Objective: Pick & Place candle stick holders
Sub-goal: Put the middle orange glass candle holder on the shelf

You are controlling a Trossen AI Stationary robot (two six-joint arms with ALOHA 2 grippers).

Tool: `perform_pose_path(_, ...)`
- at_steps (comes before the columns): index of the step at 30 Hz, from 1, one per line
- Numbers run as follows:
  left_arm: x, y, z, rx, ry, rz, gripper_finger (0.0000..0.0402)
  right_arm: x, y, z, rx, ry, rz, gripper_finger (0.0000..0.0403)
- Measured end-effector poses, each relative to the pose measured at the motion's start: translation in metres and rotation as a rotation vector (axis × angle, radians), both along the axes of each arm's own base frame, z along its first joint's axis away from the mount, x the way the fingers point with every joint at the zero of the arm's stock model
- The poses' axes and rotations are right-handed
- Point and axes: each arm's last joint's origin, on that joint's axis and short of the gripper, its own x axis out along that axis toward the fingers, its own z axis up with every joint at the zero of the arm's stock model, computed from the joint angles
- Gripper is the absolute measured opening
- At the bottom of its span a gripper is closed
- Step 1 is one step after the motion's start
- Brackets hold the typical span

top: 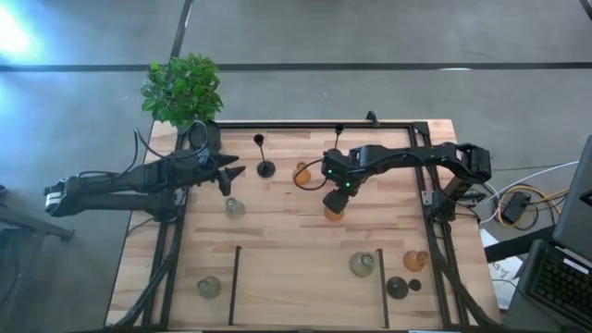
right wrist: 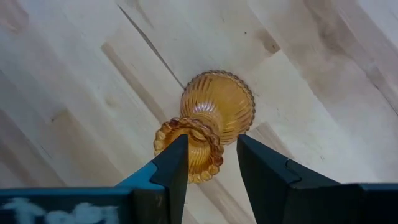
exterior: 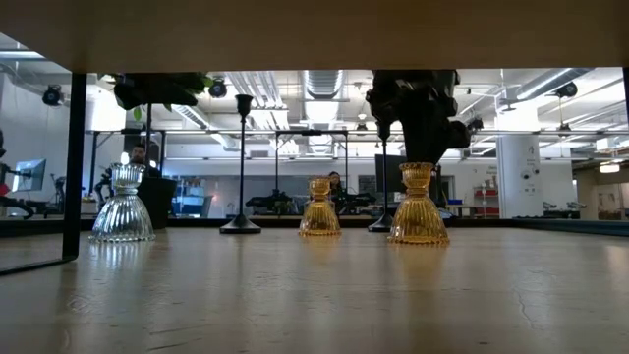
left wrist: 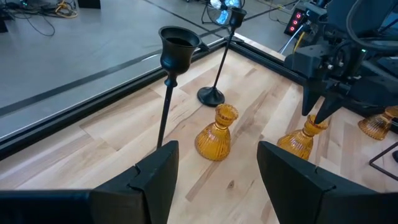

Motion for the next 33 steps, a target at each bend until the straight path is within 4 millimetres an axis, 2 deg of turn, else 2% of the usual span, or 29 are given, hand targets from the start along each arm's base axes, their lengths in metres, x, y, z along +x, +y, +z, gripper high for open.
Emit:
perform_pose_path(4, 0.0, 0.0, 0.0, 0.0, 0.0, 0.0, 0.0223, -0.003, 0.0, -0.006, 0.003, 0.013, 0.002, 0.0098)
perform_pose_path(10, 0.0, 0.0, 0.0, 0.0, 0.0, 0.0, 0.0223, -0.006, 0.003, -0.017, 0.057, -0.014, 0.019, 0.0024)
perform_pose_path(15, 0.0, 0.0, 0.0, 0.0, 0.0, 0.0, 0.0223, -0.006, 0.005, -0.008, 0.076, -0.011, 0.034, 0.0023)
perform_pose_path(17, 0.0, 0.0, 0.0, 0.0, 0.0, 0.0, 0.0223, -0.002, 0.007, 0.011, 0.061, -0.054, 0.057, 0.0023)
perform_pose_path(22, 0.0, 0.0, 0.0, 0.0, 0.0, 0.001, 0.0223, 0.001, 0.011, 0.08, -0.023, -0.172, 0.113, 0.0023)
perform_pose_path(27, 0.0, 0.0, 0.0, -0.007, -0.004, 0.003, 0.0223, -0.005, 0.03, 0.141, -0.041, -0.212, 0.196, 0.0023)
perform_pose_path(29, 0.0, 0.0, 0.0, -0.008, -0.004, 0.004, 0.0223, -0.007, 0.042, 0.157, -0.036, -0.202, 0.25, 0.0023)
perform_pose_path(33, 0.0, 0.0, 0.0, -0.008, -0.004, 0.003, 0.0223, -0.004, 0.069, 0.173, -0.021, -0.202, 0.318, 0.0023)
